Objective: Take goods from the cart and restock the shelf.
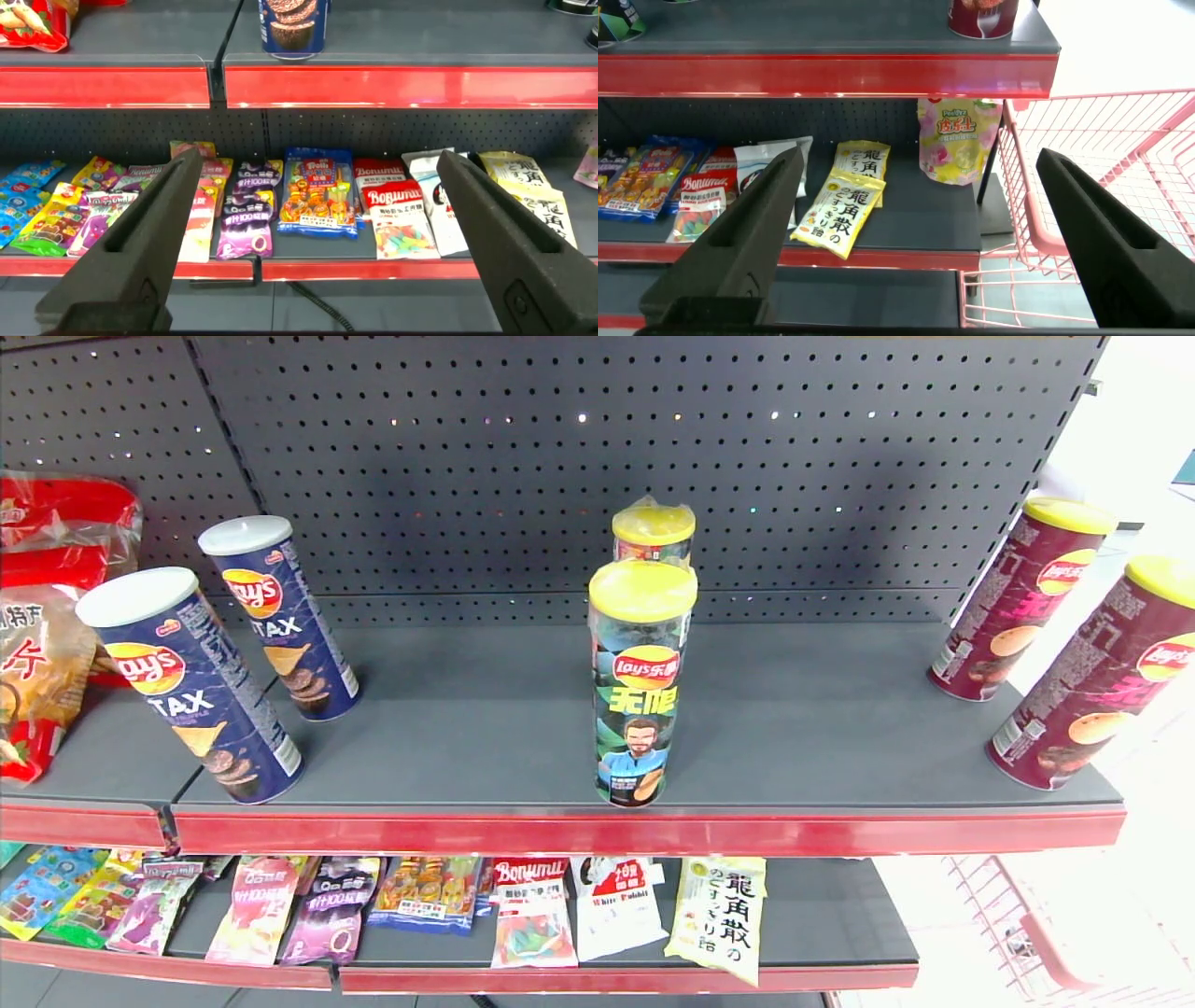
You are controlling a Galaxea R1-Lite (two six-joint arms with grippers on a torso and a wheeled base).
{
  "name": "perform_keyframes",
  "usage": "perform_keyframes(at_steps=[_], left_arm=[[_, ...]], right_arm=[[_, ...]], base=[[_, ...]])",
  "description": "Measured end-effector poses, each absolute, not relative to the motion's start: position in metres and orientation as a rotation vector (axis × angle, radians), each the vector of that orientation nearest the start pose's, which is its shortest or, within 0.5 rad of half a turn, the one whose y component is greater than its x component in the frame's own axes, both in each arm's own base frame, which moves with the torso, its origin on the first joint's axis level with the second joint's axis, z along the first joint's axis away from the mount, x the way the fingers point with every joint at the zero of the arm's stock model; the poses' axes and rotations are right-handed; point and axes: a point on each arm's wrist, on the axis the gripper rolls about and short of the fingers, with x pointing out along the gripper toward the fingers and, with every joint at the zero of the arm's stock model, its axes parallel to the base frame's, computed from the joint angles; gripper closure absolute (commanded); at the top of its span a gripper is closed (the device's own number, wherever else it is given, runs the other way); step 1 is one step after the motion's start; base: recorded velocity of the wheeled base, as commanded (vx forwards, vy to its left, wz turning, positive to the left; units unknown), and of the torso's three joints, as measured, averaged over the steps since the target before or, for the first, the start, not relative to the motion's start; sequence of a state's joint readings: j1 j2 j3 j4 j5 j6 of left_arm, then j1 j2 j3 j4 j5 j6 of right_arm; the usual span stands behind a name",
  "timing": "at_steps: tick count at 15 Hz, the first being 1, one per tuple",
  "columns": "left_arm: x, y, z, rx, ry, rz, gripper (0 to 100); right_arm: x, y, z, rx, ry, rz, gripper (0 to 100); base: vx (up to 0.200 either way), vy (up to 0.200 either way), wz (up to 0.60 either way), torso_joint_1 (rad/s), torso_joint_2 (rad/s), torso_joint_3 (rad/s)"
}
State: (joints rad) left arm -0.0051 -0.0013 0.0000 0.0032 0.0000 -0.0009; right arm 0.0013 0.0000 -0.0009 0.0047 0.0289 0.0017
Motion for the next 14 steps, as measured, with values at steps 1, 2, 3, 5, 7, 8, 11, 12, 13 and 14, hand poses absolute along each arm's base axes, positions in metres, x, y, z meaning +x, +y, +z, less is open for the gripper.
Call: perform_keyframes(at_steps=[1,2,3,5,7,8,11,12,13,14], left_arm=[[-0.0229,0.0001,0.0752,0.0,0.001,-0.005,0],[-0.0229,0.0001,0.0752,-0.001,0.001,-0.006,0],[-0.0229,0.0001,0.0751,0.0,0.002,-0.006,0],[-0.023,0.0001,0.0754,0.0,0.001,-0.006,0],[-0.023,0.0001,0.0755,-0.005,0.0,-0.007,0],[-0.023,0.0001,0.0756,-0.007,0.0,-0.007,0],[-0.023,0.0001,0.0756,-0.016,0.0,-0.007,0],[-0.023,0.0001,0.0756,-0.014,0.0,-0.007,0],[-0.023,0.0001,0.0756,-0.01,0.0,-0.007,0],[-0.023,0.0001,0.0756,-0.009,0.0,-0.007,0]], right_arm=[[-0.0229,0.0006,0.0752,0.002,0.004,0.03,0],[-0.0229,0.0006,0.0752,0.001,0.004,0.03,0],[-0.0229,0.0006,0.0752,0.002,0.004,0.03,0],[-0.0229,0.0006,0.0752,0.002,0.004,0.03,0],[-0.0229,0.0006,0.0752,0.002,0.004,0.03,0],[-0.0229,0.0006,0.0753,0.002,0.003,0.03,0],[-0.0229,0.0006,0.0754,0.002,0.003,0.03,0],[-0.0229,0.0006,0.0755,0.001,0.003,0.03,0],[-0.0229,0.0006,0.0755,0.0,0.003,0.03,0],[-0.0229,0.0006,0.0755,0.0,0.003,0.03,0]], base=[[0.0,0.0,0.0,0.0,0.0,0.0],[0.0,0.0,0.0,0.0,0.0,0.0],[0.0,0.0,0.0,0.0,0.0,0.0],[0.0,0.0,0.0,0.0,0.0,0.0],[0.0,0.0,0.0,0.0,0.0,0.0],[0.0,0.0,0.0,0.0,0.0,0.0],[0.0,0.0,0.0,0.0,0.0,0.0],[0.0,0.0,0.0,0.0,0.0,0.0],[0.0,0.0,0.0,0.0,0.0,0.0],[0.0,0.0,0.0,0.0,0.0,0.0]])
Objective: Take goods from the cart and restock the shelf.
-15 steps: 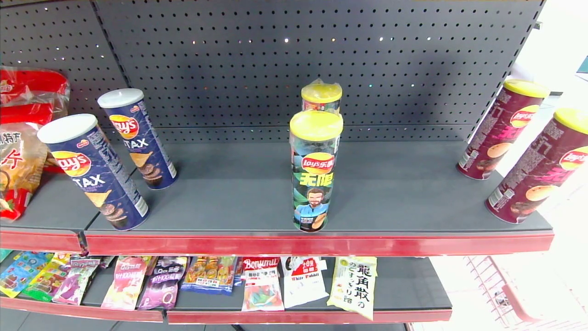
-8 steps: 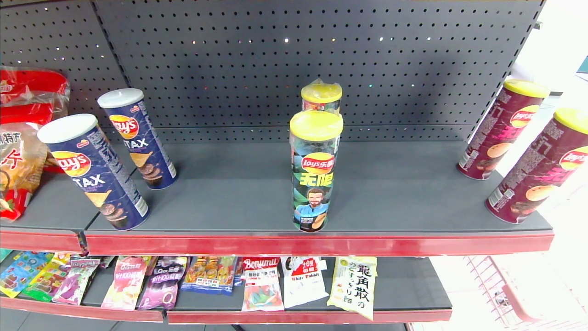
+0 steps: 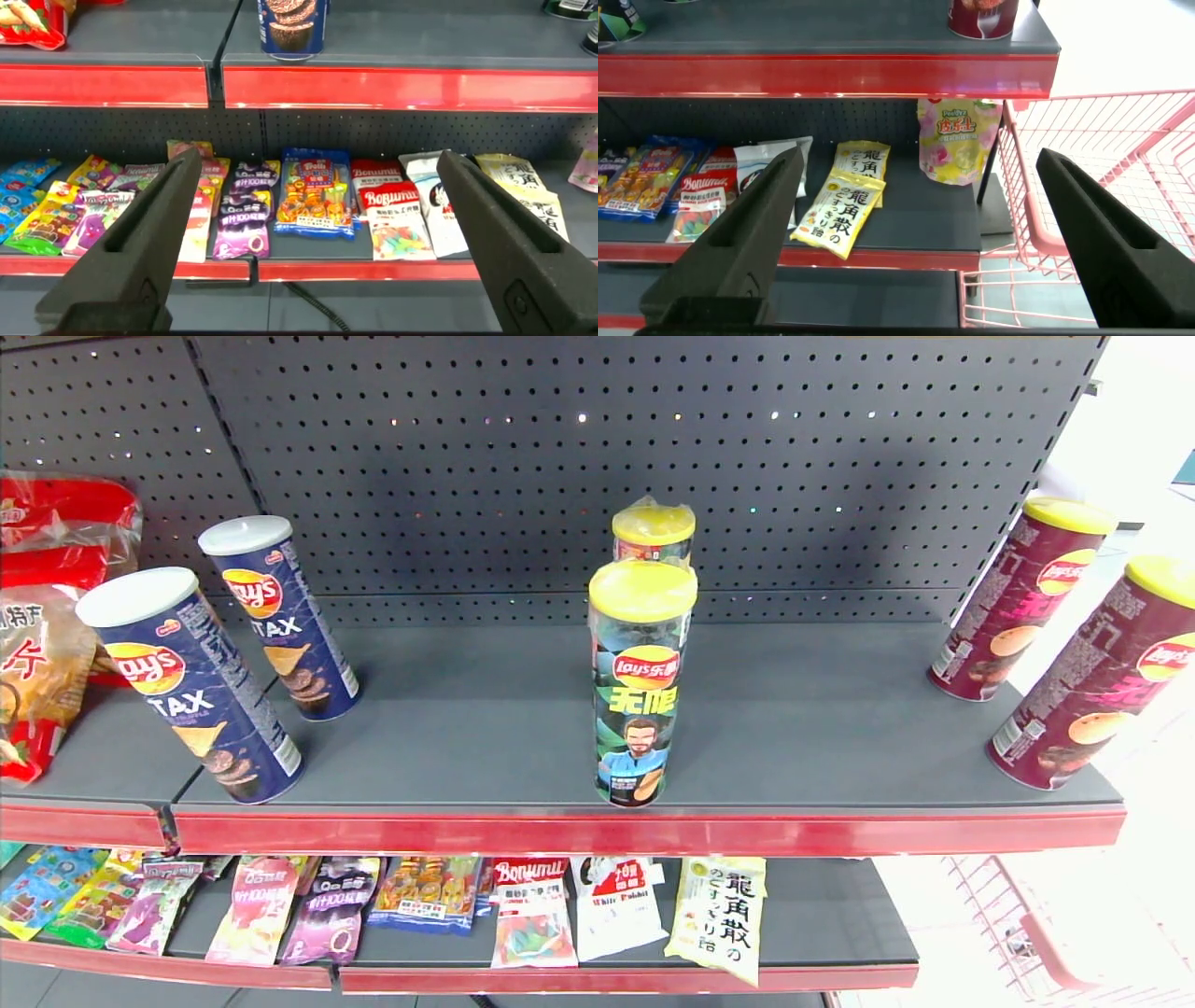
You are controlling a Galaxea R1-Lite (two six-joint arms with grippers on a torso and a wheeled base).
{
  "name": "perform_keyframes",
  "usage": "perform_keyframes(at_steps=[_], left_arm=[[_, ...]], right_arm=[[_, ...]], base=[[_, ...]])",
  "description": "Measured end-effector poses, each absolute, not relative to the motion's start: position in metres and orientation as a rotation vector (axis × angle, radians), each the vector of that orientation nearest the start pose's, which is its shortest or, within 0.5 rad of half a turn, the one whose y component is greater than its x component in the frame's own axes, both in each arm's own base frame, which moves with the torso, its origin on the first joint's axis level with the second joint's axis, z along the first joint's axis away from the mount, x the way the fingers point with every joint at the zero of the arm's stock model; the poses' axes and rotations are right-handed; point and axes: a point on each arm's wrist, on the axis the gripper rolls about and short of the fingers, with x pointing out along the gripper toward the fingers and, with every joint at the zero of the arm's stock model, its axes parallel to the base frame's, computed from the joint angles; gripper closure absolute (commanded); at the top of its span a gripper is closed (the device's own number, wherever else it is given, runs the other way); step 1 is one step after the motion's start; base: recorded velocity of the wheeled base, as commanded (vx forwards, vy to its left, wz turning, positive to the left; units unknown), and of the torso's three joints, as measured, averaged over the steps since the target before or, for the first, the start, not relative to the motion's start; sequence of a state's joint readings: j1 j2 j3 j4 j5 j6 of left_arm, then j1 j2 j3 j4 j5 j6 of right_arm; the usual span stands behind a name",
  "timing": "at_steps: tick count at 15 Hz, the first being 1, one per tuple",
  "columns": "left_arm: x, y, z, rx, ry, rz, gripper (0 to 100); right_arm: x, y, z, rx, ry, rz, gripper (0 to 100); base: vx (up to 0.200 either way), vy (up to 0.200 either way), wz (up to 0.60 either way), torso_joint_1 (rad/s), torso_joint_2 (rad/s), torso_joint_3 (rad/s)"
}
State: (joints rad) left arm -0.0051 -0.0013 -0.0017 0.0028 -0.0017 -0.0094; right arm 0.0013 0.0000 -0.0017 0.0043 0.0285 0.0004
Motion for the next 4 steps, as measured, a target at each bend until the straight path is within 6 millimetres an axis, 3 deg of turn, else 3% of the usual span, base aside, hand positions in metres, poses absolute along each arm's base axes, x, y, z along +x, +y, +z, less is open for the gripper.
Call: perform_keyframes(at_steps=[4], left_arm=[[-0.023,0.0001,0.0756,-0.01,0.0,-0.007,0]], right_arm=[[-0.0228,0.0006,0.0751,-0.001,0.004,0.029,0]], base=[[0.0,0.0,0.0,0.0,0.0,0.0]])
